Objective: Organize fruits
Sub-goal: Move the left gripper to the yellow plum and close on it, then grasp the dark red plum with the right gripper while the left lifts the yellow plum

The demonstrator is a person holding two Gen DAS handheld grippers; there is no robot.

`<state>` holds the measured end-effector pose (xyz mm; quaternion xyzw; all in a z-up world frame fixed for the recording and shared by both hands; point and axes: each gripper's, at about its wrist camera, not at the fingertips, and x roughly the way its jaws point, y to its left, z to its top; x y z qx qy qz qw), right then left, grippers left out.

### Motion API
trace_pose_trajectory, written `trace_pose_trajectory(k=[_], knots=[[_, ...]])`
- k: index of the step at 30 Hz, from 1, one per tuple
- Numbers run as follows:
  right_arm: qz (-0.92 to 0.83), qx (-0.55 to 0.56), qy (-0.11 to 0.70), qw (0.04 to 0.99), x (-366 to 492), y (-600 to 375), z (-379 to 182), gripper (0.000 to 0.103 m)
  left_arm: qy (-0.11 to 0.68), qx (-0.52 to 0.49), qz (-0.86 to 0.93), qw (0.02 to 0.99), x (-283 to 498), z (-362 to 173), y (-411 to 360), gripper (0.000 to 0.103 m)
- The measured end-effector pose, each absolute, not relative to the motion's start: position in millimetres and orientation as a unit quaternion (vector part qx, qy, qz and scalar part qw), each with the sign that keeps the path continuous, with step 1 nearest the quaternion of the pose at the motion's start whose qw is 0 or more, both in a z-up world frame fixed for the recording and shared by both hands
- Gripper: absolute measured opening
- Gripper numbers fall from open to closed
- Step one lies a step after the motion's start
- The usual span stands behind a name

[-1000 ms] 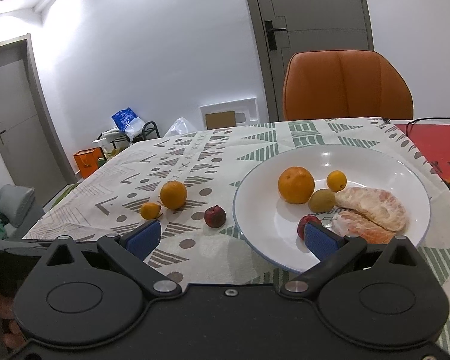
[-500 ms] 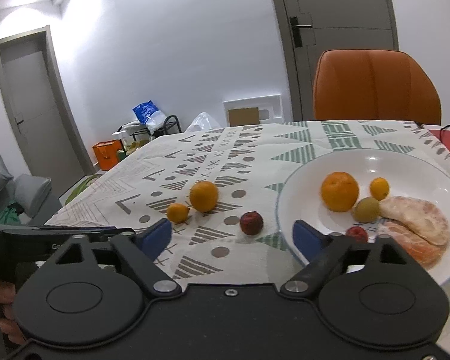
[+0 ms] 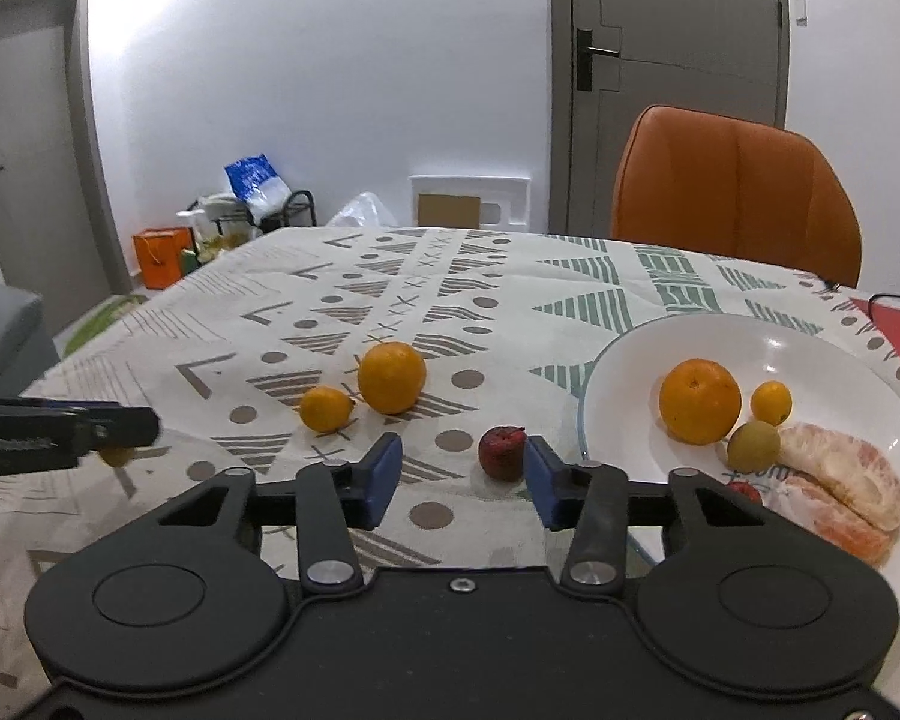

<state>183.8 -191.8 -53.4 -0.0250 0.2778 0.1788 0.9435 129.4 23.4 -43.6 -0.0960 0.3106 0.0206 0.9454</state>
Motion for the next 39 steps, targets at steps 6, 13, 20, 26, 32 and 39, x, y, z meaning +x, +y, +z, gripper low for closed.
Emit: trace_pose_trajectory(k=[6,13,20,26,32,39], knots=[[0.163,-0.048,0.282,0.944,188.6,-182.9,-55.4,0.039,0.308,-0.103,0.025,0.946,127.6,-43.4,32.2,0.025],[0.153,-0.061,0.289,0.943,197.6,-175.4,-58.6,0.037,0.306,-0.11,0.027,0.945,128.1,-44.8,39.2,0.026],[0.133,-0.082,0.294,0.943,205.5,-170.5,-62.9,0.033,0.305,-0.118,0.027,0.945,128.8,-47.3,47.4,0.025],[0.126,-0.091,0.302,0.941,212.4,-169.0,-66.9,0.031,0.303,-0.125,0.027,0.944,128.7,-48.1,51.9,0.025],[0.134,-0.094,0.307,0.937,212.0,-168.4,-68.8,0.021,0.301,-0.125,0.026,0.945,129.9,-47.0,49.6,0.025],[0.148,-0.071,0.295,0.941,201.3,-182.4,-57.8,0.021,0.297,-0.118,0.011,0.947,132.3,-43.0,37.6,0.025]])
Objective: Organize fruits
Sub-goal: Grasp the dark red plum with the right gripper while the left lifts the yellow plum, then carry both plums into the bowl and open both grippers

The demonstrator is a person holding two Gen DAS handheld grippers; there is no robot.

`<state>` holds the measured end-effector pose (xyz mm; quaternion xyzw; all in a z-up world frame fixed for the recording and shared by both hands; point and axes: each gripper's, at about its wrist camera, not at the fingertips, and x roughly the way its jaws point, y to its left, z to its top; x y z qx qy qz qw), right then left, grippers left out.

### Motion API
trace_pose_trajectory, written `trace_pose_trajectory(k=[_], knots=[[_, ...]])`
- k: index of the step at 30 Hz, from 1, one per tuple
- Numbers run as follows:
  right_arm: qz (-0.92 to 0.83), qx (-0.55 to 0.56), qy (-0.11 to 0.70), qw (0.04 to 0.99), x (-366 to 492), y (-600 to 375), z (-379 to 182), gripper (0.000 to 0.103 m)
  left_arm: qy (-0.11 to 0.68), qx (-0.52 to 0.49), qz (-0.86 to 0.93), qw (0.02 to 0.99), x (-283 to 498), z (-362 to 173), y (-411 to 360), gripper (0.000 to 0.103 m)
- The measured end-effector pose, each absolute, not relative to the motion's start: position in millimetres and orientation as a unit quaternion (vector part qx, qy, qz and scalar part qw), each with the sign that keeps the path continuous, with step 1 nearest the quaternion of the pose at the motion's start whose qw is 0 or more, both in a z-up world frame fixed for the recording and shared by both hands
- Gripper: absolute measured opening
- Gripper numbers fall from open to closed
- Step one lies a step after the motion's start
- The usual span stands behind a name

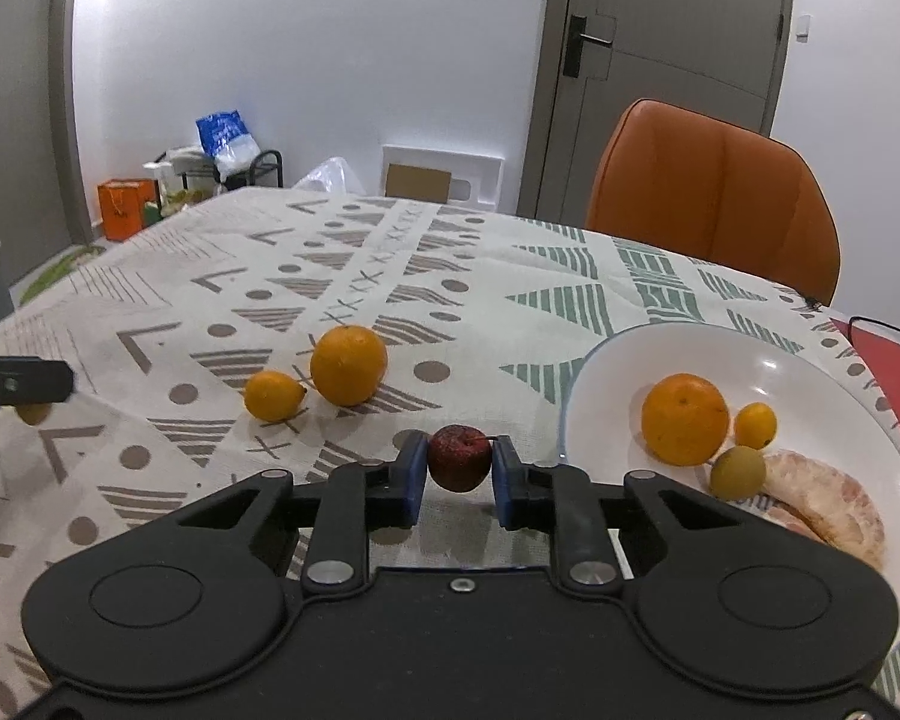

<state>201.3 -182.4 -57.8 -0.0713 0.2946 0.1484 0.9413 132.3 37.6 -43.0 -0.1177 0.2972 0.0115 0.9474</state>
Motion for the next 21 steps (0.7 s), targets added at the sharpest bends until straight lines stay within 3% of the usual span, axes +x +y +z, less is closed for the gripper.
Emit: trace_pose_trajectory(k=[21], knots=[[0.103,0.004,0.262,0.96,185.7,-272.4,-35.8,0.021,0.283,-0.068,-0.063,0.955,158.4,-20.3,-44.3,0.025]])
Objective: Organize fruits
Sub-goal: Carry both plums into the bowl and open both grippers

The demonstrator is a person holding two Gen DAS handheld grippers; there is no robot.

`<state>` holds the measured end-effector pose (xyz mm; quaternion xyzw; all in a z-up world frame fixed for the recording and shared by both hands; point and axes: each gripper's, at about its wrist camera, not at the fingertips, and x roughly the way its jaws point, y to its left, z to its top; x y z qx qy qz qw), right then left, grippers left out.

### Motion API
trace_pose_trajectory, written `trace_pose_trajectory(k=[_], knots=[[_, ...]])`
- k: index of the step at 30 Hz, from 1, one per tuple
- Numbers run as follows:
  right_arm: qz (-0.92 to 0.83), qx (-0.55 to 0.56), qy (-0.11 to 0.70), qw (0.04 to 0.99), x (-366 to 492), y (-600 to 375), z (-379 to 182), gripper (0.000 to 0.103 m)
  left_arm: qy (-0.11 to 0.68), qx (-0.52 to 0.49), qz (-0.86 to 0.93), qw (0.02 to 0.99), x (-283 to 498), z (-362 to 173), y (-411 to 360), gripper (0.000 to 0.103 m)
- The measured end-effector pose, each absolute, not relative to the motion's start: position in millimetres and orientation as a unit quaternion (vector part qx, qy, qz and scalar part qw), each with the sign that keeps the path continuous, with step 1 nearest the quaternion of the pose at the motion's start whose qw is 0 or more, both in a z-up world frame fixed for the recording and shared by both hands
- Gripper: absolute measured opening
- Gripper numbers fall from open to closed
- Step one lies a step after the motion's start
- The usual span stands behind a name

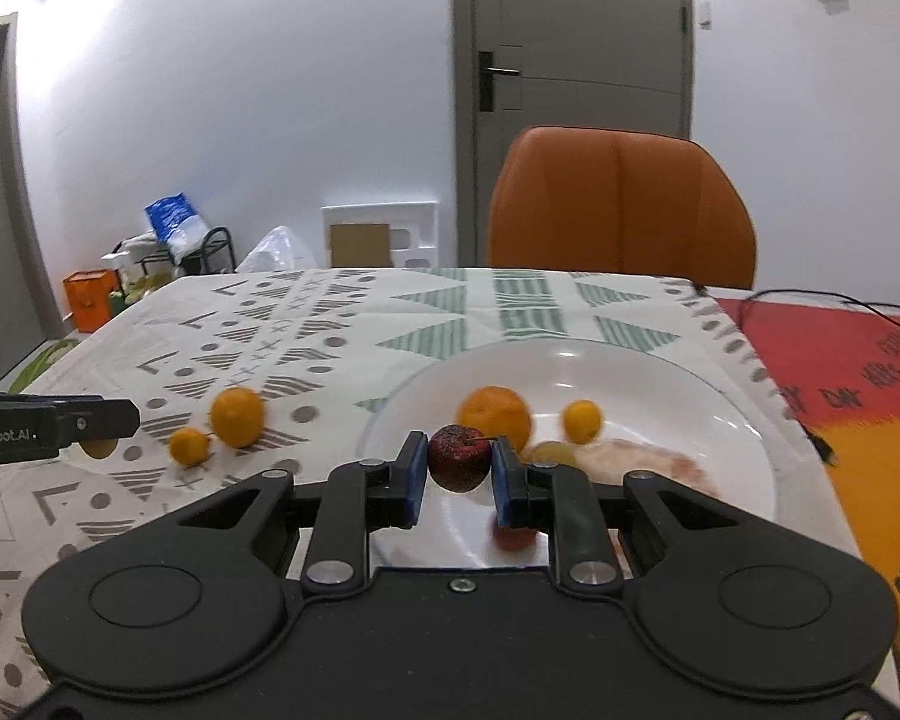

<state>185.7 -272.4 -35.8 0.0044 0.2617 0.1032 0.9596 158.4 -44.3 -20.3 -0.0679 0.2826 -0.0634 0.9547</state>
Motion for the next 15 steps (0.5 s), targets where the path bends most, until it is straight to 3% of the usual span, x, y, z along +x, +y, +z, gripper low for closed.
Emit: trace_pose_trajectory(k=[15], knots=[[0.071,0.038,0.25,0.965,187.4,-321.6,-35.3,0.021,0.282,-0.028,-0.108,0.953,181.0,-9.8,-98.0,0.025]])
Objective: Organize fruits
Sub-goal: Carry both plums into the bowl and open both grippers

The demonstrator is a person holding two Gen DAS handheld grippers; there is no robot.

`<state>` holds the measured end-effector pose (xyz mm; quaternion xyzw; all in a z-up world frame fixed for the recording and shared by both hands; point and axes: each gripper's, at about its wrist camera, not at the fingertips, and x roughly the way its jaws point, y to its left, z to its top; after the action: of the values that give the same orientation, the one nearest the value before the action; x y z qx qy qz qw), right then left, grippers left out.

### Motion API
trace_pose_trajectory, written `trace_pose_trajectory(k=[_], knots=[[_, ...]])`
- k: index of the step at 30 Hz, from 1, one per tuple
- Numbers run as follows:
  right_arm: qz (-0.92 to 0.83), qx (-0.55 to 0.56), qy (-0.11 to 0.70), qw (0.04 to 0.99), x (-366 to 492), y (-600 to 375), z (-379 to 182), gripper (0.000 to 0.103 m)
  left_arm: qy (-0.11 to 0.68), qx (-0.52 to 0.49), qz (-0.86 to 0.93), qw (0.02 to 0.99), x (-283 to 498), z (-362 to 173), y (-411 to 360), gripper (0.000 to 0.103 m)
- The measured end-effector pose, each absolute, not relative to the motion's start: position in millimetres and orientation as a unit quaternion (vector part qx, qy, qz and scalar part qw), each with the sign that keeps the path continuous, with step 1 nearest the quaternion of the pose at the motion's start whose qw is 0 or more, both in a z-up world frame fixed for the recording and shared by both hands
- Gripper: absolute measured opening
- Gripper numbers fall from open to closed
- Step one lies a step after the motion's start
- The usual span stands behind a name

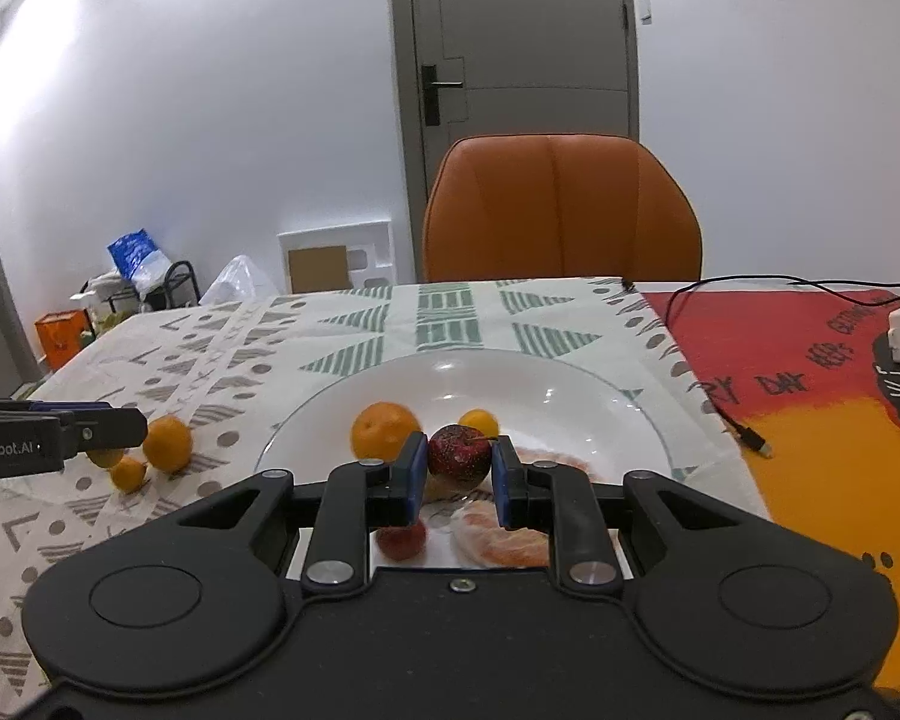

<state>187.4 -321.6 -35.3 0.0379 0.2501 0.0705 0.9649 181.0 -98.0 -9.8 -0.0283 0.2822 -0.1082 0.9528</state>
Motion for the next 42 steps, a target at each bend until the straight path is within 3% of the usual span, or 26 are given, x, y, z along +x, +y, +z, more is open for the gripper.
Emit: trace_pose_trajectory(k=[3,6,31,36,42], knots=[[0.076,0.05,0.248,0.964,191.6,-327.1,-36.8,0.022,0.282,-0.022,-0.113,0.953,185.8,-8.2,-107.3,0.025],[0.086,0.058,0.238,0.966,193.8,-331.9,-37.0,0.03,0.285,-0.017,-0.116,0.951,190.1,-8.6,-115.6,0.025],[0.06,0.107,0.248,0.961,170.9,-373.5,-52.0,0.03,0.291,0.015,-0.164,0.942,207.5,-10.9,-170.3,0.029],[0.066,0.107,0.245,0.961,168.1,-369.6,-50.2,0.03,0.294,0.015,-0.142,0.945,204.2,-8.6,-159.0,0.038],[0.073,0.106,0.242,0.962,164.2,-363.5,-47.2,0.034,0.289,0.011,-0.121,0.95,196.8,-4.9,-143.3,0.057]])
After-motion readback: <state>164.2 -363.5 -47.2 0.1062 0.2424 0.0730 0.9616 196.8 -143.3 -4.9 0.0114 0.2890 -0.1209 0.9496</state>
